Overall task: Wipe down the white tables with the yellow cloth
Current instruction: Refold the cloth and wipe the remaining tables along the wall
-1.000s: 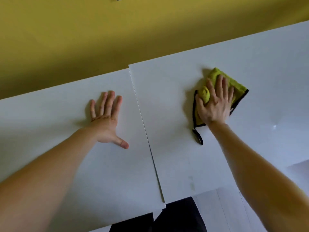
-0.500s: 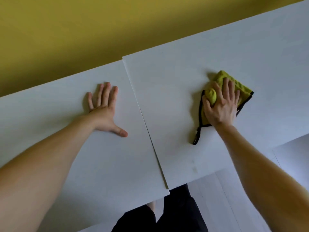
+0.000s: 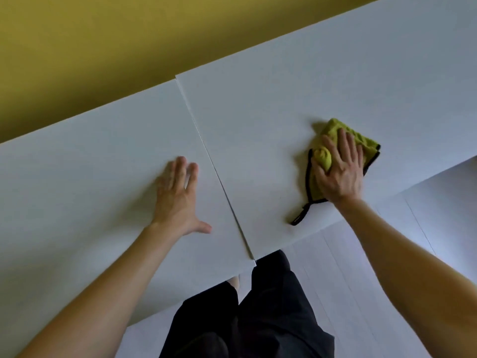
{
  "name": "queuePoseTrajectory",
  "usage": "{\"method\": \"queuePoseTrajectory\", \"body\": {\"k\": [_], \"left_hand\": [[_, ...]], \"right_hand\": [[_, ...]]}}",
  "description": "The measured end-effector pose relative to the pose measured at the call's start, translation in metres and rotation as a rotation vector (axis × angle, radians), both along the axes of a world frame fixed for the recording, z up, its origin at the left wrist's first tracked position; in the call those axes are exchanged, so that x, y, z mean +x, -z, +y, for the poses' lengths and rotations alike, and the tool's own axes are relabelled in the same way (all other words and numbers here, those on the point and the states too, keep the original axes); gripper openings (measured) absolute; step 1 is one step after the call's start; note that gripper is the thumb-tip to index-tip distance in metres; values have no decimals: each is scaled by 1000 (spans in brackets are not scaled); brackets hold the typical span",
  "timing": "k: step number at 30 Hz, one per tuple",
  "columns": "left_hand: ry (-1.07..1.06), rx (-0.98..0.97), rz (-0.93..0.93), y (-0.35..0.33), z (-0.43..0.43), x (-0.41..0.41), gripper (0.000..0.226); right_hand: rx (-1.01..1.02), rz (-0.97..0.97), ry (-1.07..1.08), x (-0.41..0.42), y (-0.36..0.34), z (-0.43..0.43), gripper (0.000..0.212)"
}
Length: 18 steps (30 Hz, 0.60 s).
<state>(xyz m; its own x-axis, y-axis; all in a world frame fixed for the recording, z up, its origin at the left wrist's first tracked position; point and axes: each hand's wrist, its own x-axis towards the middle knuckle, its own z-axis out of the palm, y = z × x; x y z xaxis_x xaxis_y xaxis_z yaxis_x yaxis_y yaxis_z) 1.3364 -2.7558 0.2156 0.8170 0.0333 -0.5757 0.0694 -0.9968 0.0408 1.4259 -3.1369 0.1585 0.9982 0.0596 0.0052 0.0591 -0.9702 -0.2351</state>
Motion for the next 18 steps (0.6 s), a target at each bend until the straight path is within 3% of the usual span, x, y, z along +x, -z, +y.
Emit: {"method": "queuePoseTrajectory", "body": {"k": [2, 4, 7, 9, 11, 16, 18], "left_hand": [[-29, 16, 0, 2, -2, -1, 180], [-54, 17, 7, 1, -5, 2, 181], [-64, 47, 17, 1, -9, 6, 183], [-62, 58, 33, 2, -10, 6, 184], [-53, 64, 38, 3, -10, 6, 184], [-28, 89, 22, 2, -8, 5, 183], [-17, 91, 3, 2, -8, 7, 184]], "right_hand": [[12, -18, 146, -15, 2, 23, 70], [40, -24, 85, -53, 2, 85, 73], [84, 69, -345, -111, -7, 151, 70], [75, 67, -626, -110, -6, 131, 68], [31, 59, -746, -80, -1, 82, 69], [-76, 86, -107, 16, -8, -22, 79], [-58, 80, -60, 16, -6, -12, 79]]}}
